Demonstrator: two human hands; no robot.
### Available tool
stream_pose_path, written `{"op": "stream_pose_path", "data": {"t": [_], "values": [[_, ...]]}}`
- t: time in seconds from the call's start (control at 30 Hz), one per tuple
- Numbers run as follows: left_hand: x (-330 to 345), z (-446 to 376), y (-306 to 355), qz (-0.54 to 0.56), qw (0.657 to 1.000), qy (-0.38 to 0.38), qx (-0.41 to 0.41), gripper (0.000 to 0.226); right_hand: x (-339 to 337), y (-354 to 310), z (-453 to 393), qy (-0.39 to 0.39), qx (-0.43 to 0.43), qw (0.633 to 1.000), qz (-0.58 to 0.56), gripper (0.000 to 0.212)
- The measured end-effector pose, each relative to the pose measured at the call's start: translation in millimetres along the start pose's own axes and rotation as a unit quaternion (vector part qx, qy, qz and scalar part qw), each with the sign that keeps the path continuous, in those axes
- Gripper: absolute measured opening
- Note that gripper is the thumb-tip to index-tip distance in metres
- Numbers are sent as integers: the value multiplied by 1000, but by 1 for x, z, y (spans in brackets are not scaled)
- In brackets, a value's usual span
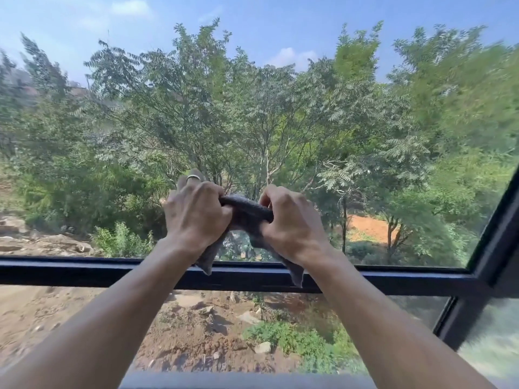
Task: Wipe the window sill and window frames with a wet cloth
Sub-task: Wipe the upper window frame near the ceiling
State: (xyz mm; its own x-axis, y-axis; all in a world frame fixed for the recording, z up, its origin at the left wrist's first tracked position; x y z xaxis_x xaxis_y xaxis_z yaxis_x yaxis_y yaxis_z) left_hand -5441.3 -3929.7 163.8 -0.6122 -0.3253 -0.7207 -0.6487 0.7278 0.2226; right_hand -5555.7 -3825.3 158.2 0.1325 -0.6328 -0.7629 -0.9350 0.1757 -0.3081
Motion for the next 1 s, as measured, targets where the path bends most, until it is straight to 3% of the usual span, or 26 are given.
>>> {"op": "stream_pose_path", "data": {"t": [0.07, 0.1, 0.17, 0.23, 0.33, 0.4, 0.47, 0.53, 0.6, 0.63, 0.7, 0.8, 0.9, 0.93, 1.0], "values": [[10, 10, 6, 70, 995, -67, -27, 17, 2, 15, 19, -75, 31, 990, -116, 20], [15, 18, 11, 176, 975, -118, -61, 19, 1, 25, 30, -121, 55, 969, -210, 26], [25, 35, 28, 390, 883, -222, -135, 22, -1, 50, 50, -110, 144, 912, -368, 46], [27, 52, 41, 502, 800, -279, -173, 24, 3, 78, 68, -92, 233, 879, -405, 54], [29, 69, 60, 604, 709, -311, -189, 24, 19, 99, 101, -227, 293, 803, -468, 95], [33, 75, 73, 625, 686, -315, -199, 23, 23, 110, 122, -249, 294, 714, -585, 82], [43, 83, 85, 618, 693, -303, -213, 25, 24, 123, 138, -234, 304, 636, -669, 79], [56, 91, 99, 597, 712, -294, -225, 26, 20, 137, 148, -221, 287, 664, -653, 74], [69, 101, 112, 577, 722, -300, -237, 28, 16, 152, 153, -183, 303, 719, -598, 48], [75, 105, 115, 570, 723, -300, -248, 29, 15, 161, 155, -149, 326, 721, -593, 38], [86, 111, 121, 574, 713, -305, -263, 31, 14, 176, 159, -76, 370, 689, -619, 30], [109, 125, 140, 603, 665, -338, -282, 21, 14, 204, 170, -17, 410, 664, -625, 29], [139, 154, 159, 639, 587, -351, -352, 22, 23, 229, 193, -24, 463, 699, -544, 29], [151, 169, 169, 631, 583, -361, -362, 26, 27, 240, 206, -28, 471, 718, -511, 28], [188, 207, 182, 563, 648, -378, -347, 24, 39, 263, 243, -45, 472, 743, -473, 25]]}}
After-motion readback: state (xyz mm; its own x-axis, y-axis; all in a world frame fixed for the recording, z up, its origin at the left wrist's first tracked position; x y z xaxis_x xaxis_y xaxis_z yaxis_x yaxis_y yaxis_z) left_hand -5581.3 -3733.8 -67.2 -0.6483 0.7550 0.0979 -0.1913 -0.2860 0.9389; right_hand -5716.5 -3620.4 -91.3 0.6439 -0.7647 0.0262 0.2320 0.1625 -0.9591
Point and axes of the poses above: each hand's wrist, its own z-axis away from the middle knuckle, its own x-axis out of the palm, y = z × x, the point moved 3 cm from there along -z, towards the middle knuckle, and after that the axes turned 3 degrees about x, right-handed, at the moved point
